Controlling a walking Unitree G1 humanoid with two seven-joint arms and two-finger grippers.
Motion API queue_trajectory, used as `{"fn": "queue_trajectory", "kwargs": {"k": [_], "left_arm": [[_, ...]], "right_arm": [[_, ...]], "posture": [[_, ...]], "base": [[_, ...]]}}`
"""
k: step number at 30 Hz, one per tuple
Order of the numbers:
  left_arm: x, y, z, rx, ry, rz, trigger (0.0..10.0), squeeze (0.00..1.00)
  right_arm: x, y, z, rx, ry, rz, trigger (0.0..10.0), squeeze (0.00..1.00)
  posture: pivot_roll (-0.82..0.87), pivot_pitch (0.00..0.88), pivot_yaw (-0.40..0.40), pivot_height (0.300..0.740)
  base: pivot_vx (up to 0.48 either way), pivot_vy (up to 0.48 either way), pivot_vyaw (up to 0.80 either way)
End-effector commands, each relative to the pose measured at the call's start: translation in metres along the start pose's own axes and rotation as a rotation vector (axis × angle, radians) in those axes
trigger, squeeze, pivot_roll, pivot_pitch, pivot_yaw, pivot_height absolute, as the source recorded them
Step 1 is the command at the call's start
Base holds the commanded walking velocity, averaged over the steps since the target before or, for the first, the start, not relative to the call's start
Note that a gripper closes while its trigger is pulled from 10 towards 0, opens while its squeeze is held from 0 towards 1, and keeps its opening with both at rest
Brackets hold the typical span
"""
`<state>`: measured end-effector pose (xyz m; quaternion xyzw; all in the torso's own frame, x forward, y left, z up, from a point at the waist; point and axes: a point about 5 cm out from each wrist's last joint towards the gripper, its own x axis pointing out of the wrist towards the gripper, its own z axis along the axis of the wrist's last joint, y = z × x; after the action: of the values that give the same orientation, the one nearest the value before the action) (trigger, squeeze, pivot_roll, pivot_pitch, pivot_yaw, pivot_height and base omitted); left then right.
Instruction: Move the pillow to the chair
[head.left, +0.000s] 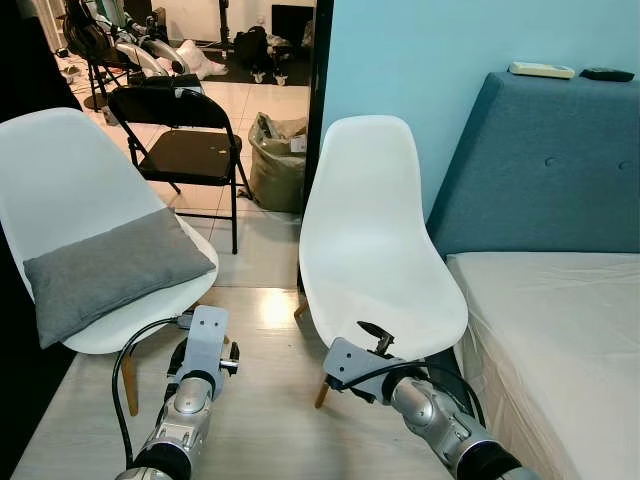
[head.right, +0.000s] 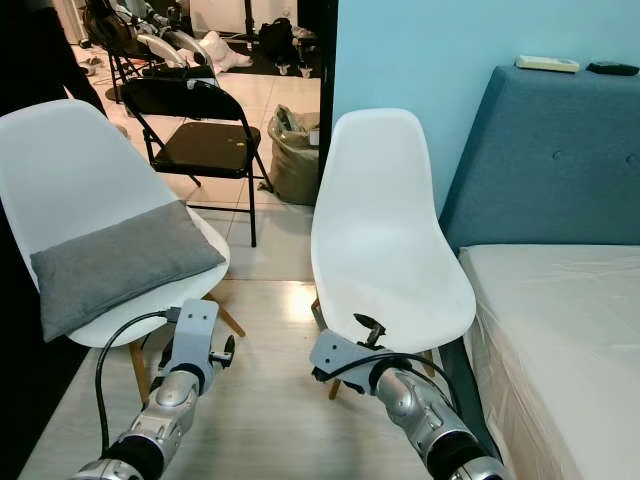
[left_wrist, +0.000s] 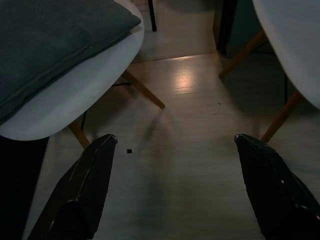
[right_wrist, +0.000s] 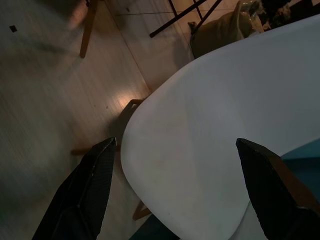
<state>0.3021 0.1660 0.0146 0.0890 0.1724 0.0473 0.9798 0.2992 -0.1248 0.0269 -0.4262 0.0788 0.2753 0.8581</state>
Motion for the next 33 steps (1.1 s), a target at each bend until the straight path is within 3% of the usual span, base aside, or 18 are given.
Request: {"fn": "queue_trajectory", "kwargs": {"k": [1, 33], "left_arm": [[-0.0009, -0.0014, -0.0039, 0.003, 0.023, -0.007, 10.0, 0.00], [0.0006, 0.0014, -0.0016, 0.008, 0.018, -0.005, 10.0, 0.00]], "right_arm": [[-0.0008, -0.0003, -0.0030, 0.025, 0.013, 0.000, 10.0, 0.00], [0.0010, 0.0023, -0.0013, -0.014, 0.017, 0.013, 10.0, 0.00]], "posture": [[-0.02, 0.078, -0.041, 0.740], [-0.01, 0.074, -0.034, 0.740]], "base": [[0.000, 0.000, 0.00], [0.000, 0.000, 0.00]]}}
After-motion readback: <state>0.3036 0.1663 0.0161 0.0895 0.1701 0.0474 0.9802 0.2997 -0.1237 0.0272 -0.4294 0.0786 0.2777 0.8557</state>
